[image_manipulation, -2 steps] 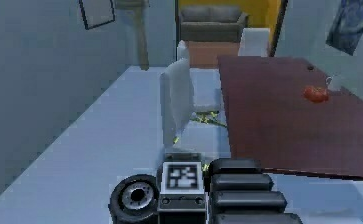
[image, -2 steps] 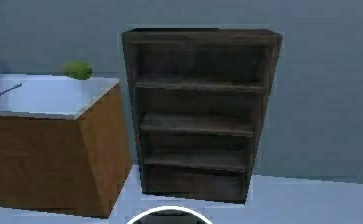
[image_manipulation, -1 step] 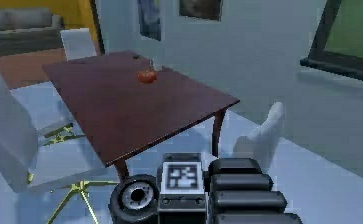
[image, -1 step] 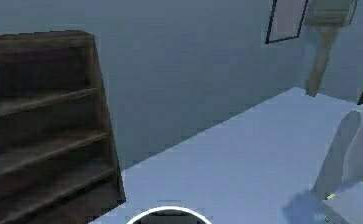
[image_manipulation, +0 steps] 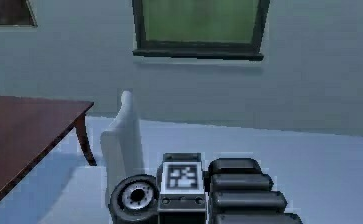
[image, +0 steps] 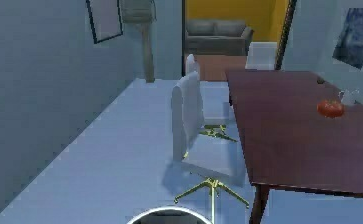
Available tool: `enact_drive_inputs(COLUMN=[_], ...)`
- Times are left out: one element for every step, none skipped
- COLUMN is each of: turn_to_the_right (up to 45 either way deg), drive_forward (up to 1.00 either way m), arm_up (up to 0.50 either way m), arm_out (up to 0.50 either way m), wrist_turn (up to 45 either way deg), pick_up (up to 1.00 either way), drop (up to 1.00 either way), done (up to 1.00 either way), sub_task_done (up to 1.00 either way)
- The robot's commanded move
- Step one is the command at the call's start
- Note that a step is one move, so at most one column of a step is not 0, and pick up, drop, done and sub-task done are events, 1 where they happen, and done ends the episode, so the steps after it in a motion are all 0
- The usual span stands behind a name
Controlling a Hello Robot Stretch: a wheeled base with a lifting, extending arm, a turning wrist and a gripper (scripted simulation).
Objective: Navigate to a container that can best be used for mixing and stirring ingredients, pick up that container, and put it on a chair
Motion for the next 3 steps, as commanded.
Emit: enact_drive_inputs(turn_to_the_right=[45.0,12.0,-45.0], drive_forward=[0.00,0.00,0.00], arm_up=[0.00,0.00,0.00], arm_out=[0.00,0.00,0.00], wrist_turn=[0.0,0.0,0.0], pick_up=[0.00,0.00,0.00], drop=[0.00,0.00,0.00], done=[0.00,0.00,0.00], sub_task_done=[0.00,0.00,0.00])
